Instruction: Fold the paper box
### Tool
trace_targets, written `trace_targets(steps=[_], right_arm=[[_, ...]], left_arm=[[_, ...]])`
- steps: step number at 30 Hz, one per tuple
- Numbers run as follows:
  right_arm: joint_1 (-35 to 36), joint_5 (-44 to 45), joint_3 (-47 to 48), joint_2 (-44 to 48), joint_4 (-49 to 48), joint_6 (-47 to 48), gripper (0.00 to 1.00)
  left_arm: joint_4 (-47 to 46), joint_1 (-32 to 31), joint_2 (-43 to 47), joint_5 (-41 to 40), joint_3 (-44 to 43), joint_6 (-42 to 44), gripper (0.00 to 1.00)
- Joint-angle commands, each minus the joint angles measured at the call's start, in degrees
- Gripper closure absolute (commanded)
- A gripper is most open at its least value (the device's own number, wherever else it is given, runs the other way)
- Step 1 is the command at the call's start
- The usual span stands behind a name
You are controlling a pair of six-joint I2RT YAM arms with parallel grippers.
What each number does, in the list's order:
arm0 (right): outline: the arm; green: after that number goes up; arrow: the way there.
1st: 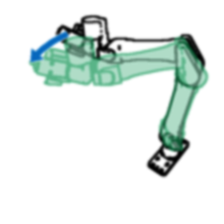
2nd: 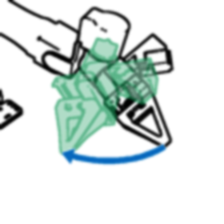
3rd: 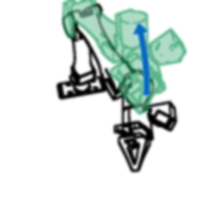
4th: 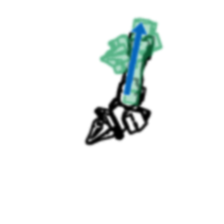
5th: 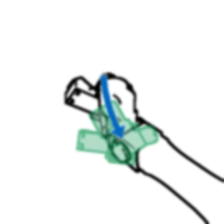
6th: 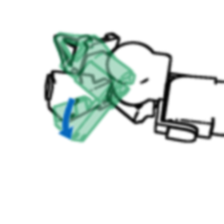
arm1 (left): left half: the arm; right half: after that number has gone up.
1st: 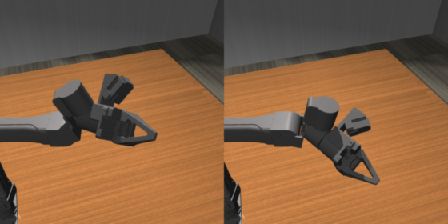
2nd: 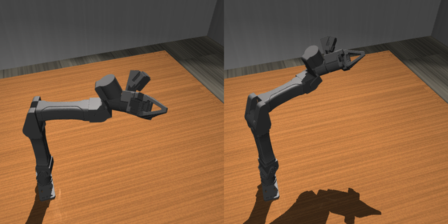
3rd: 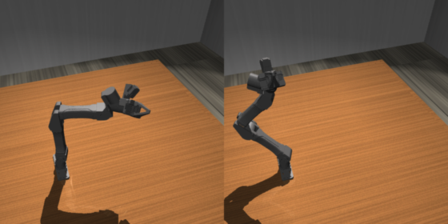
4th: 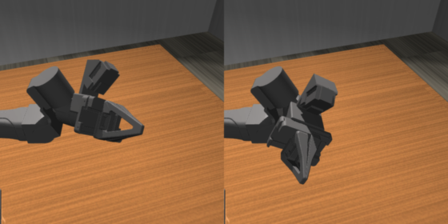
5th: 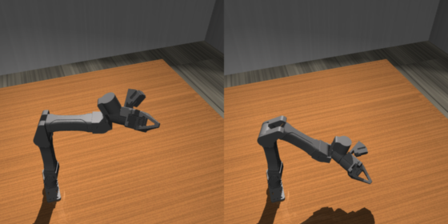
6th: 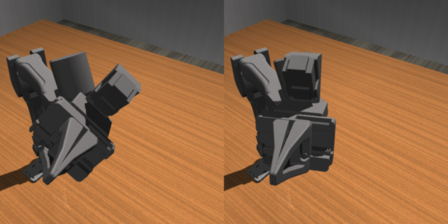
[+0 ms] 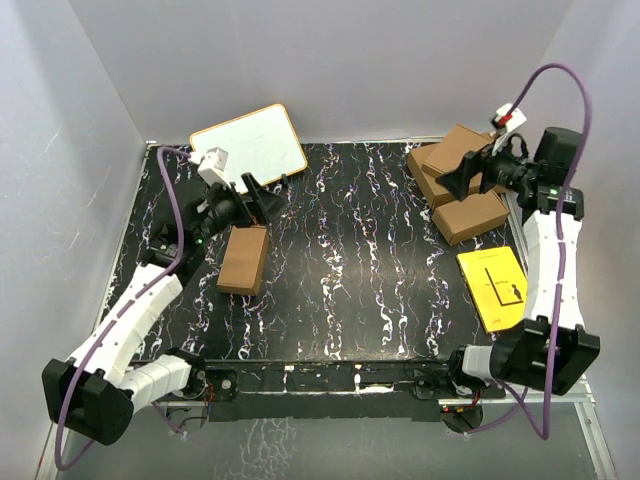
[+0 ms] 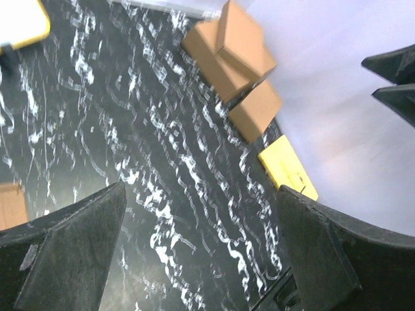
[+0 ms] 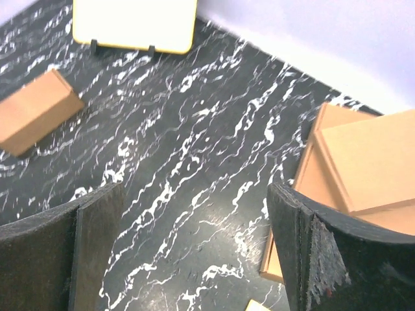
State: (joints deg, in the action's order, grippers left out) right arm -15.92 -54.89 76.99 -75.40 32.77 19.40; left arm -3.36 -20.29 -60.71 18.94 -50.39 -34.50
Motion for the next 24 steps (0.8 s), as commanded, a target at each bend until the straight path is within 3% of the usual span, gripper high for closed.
trace_targets(steps=[1,10,16,24], right_arm=[[-1.3,0.8,6.1,4.5,-3.3,-10.1,0.01],[-1.3,5.6,9.5,11.4,-8.9,-23.8,0.01],[-1.3,8.7,7.3,13.4,-9.4,-26.7,0.01],[-1.7,4.8,5.0,13.6,-10.4,-27.5,0.01]], left_arm=[[6.3,0.5,2.5,-0.1,-9.9,2.4,0.03],[12.1,0.5,4.3,-2.2,-18.4,4.5,0.03],[13.3,0.5,5.5,-1.9,-18.1,4.8,0.03],[15.3,0.5,7.5,-3.4,-17.1,5.6,0.03]])
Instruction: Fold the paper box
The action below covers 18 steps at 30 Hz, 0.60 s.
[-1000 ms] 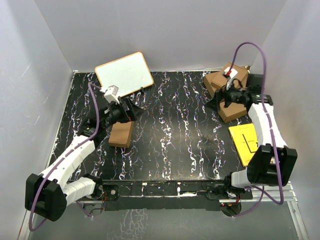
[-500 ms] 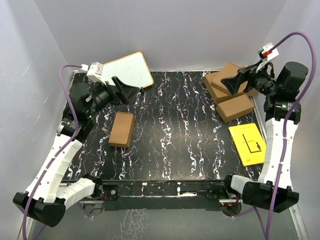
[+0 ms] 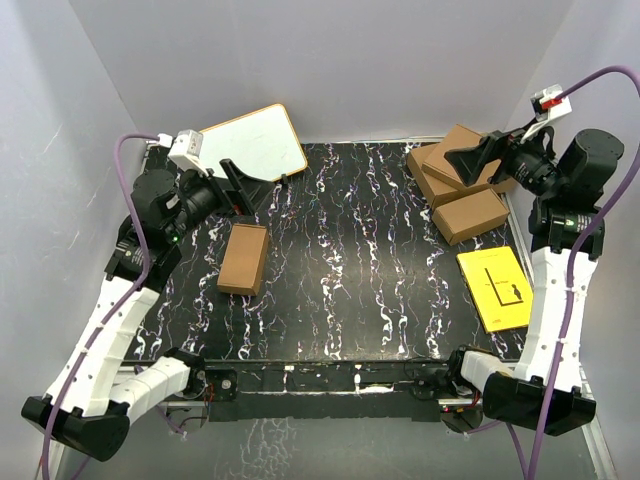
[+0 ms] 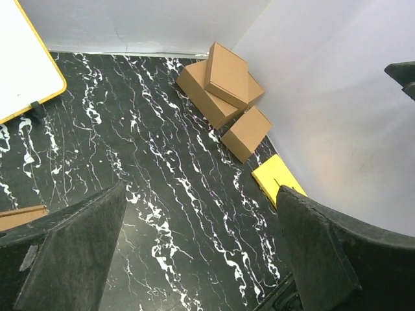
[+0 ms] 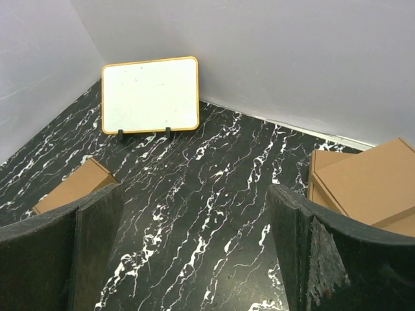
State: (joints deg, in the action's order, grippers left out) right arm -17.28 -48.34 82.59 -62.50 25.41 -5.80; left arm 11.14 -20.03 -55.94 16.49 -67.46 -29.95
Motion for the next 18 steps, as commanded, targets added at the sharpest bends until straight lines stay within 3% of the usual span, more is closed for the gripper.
trace_targets(steps=[1,18], right_arm=[[-0.5,-2.3,-0.9,0.8,-3.2,-2.7,0.01],[-1.3,-1.7,-2.1,0.8,-5.1,-5.2,0.01]], left_arm=[[1.0,0.3,3.0,-1.2,0.0,1.2,0.03],[3.9,0.2,3.1,-3.8,0.1,4.0,0.03]])
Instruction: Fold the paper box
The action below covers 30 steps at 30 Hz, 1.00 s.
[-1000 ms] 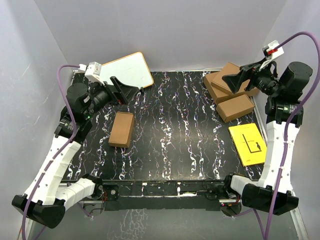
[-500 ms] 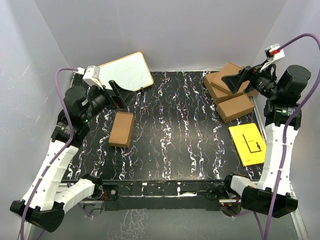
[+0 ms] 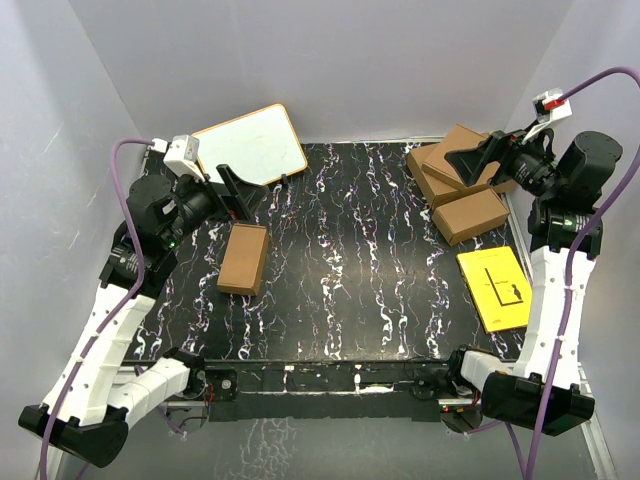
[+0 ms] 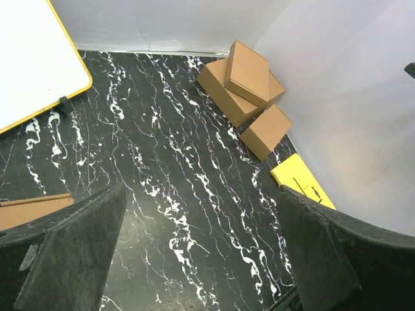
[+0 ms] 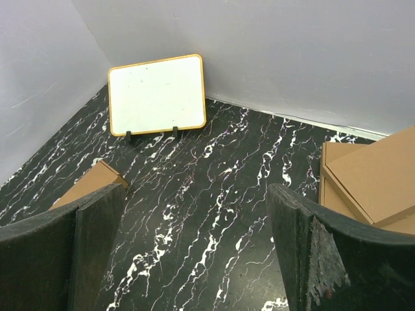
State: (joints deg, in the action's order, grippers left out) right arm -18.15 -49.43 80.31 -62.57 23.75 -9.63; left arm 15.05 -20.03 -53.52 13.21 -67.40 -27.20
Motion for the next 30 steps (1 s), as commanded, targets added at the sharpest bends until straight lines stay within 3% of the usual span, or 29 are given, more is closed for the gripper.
trace_targets(steps=[1,30], right_arm=[[-0.5,-0.5,0.0,0.9,-3.5,-1.4,0.01],[-0.6,6.2,-0.8,1.7,-4.1,-0.4,0.01]], left_arm=[[0.0,0.2,0.7,-0.6,0.1,1.3,0.03],[-0.4,0.2,0.3,-2.2,1.4,2.2,0.03]])
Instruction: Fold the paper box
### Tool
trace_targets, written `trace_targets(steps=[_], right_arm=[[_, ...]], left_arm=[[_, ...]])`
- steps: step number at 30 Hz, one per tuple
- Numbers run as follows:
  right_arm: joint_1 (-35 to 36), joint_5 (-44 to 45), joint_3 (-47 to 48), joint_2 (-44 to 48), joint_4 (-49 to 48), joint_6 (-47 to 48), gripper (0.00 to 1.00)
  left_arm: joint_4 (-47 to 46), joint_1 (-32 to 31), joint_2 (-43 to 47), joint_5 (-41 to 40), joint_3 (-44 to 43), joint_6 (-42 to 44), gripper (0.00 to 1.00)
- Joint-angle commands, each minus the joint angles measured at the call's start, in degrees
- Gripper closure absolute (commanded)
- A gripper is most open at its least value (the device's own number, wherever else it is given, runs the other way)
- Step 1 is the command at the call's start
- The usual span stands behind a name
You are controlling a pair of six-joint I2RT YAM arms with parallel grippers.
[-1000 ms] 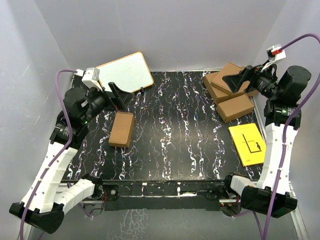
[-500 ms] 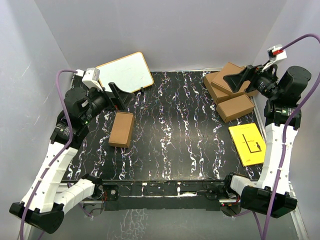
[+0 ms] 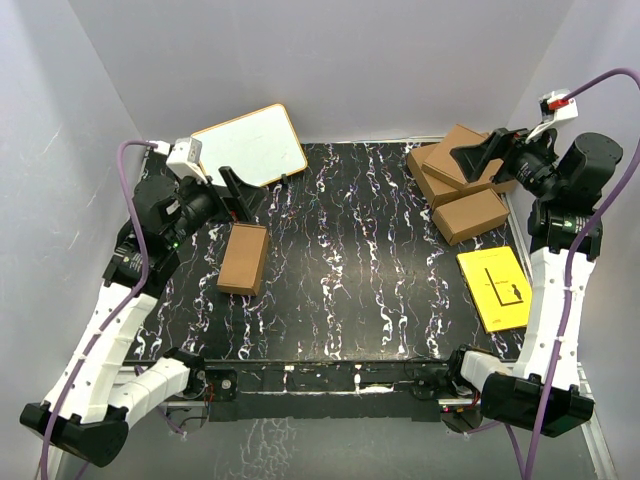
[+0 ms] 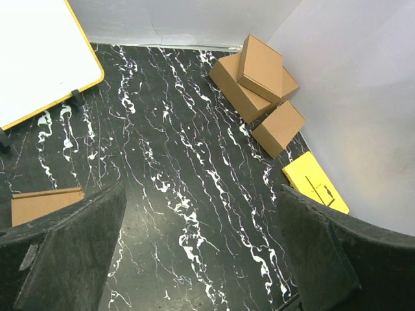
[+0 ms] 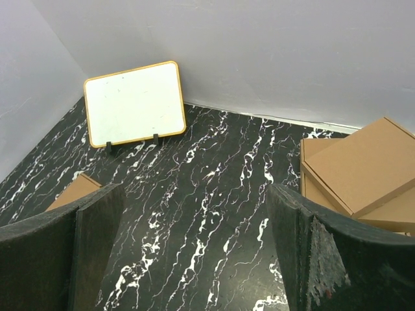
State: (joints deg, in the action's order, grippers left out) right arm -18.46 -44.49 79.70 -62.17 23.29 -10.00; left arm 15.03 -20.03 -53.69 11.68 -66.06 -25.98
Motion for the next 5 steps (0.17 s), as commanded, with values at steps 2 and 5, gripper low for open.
trace_targets(steps=[2,5], right_arm=[[-0.3,1.5,-0.6,1.4,-3.6,0.2,0.01],[-0.3,1.7,-1.2,1.5,-4.1,0.5,0.01]], left_arm=[[-0.4,0.2,0.6,-0.9,0.2,1.0,0.03],[-0.4,0.2,0.8,-1.5,0.7,1.5,0.03]])
